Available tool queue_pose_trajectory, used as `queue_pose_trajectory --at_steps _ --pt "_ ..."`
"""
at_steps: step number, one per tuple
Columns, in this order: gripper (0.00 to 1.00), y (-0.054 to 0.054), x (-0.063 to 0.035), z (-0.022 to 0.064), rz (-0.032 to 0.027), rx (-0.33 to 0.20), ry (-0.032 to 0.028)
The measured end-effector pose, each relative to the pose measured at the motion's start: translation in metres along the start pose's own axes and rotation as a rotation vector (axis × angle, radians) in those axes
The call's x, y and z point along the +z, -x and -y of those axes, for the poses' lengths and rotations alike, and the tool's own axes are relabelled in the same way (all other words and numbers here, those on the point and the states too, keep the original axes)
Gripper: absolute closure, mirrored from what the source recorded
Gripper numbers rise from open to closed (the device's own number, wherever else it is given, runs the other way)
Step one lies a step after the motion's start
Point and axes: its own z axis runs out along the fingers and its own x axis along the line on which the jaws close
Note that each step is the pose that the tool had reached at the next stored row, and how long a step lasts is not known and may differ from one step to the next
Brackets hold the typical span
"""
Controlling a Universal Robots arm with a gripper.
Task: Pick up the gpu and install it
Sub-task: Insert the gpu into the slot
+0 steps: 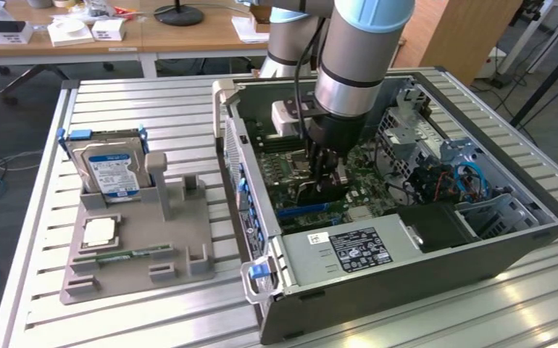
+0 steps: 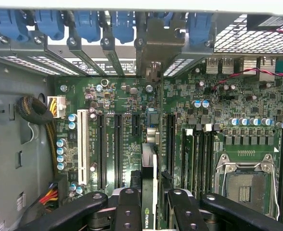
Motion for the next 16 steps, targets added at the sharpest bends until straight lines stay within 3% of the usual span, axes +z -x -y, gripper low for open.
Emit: queue_pose_trajectory --at_steps 16 --pt "0.74 -0.0001 0.0033 0.0 0.0 0.0 0.0"
